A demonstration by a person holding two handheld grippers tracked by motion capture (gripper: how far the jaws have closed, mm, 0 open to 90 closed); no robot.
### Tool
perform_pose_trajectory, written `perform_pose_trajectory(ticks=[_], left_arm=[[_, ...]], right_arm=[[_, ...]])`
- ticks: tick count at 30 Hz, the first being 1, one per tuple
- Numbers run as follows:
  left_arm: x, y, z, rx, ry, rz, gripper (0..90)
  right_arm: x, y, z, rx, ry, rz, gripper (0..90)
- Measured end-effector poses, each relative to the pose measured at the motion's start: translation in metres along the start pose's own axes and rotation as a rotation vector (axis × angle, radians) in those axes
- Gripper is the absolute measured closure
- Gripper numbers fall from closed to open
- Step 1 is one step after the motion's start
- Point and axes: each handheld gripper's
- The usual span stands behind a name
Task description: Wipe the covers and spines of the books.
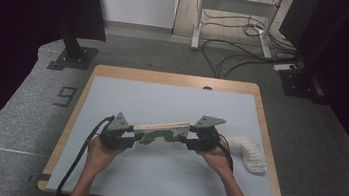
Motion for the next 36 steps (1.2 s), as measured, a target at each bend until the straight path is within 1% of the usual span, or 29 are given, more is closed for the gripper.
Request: perform_pose_trajectory(ticks=[3,5,9,13,22,27,29,33,36], left_arm=[[-0.001,-0.002,-0.001,-0.016,-0.013,0.018,59.5],[0.000,-0.003,-0.001,-0.022,-0.012,0.025,59.4],[0.000,-0.004,-0.002,-0.030,-0.013,0.031,59.1],[0.000,-0.004,-0.002,-0.033,-0.013,0.034,59.1],[0.000,-0.005,-0.002,-0.023,-0.018,0.040,59.2],[0.000,-0.006,-0.001,-0.015,-0.016,0.038,59.1],[0.000,-0.006,-0.001,-0.015,-0.016,0.038,59.1],[0.001,-0.006,-0.001,-0.014,-0.015,0.038,59.0],[0.001,-0.006,-0.001,-0.013,-0.015,0.038,59.1]], right_arm=[[-0.005,-0.002,0.002,0.003,-0.010,-0.001,37.5],[-0.009,-0.004,0.003,0.006,-0.020,0.000,36.0],[-0.018,-0.009,0.006,0.009,-0.038,-0.008,31.6],[-0.027,-0.014,0.008,-0.001,-0.060,-0.022,28.7],[-0.051,-0.024,0.016,0.019,-0.093,-0.031,26.5],[-0.069,-0.029,0.025,0.043,-0.131,-0.029,25.5],[-0.076,-0.031,0.028,0.052,-0.135,-0.030,25.4],[-0.089,-0.036,0.036,0.069,-0.162,-0.038,25.4],[-0.100,-0.040,0.042,0.081,-0.192,-0.042,25.6]])
Point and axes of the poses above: each handheld gripper's, and its own axes: x roughly forward along the jaws, y roughly out of its top, z roughly to its right, and after that the axes turned 7 degrees about x, right-handed
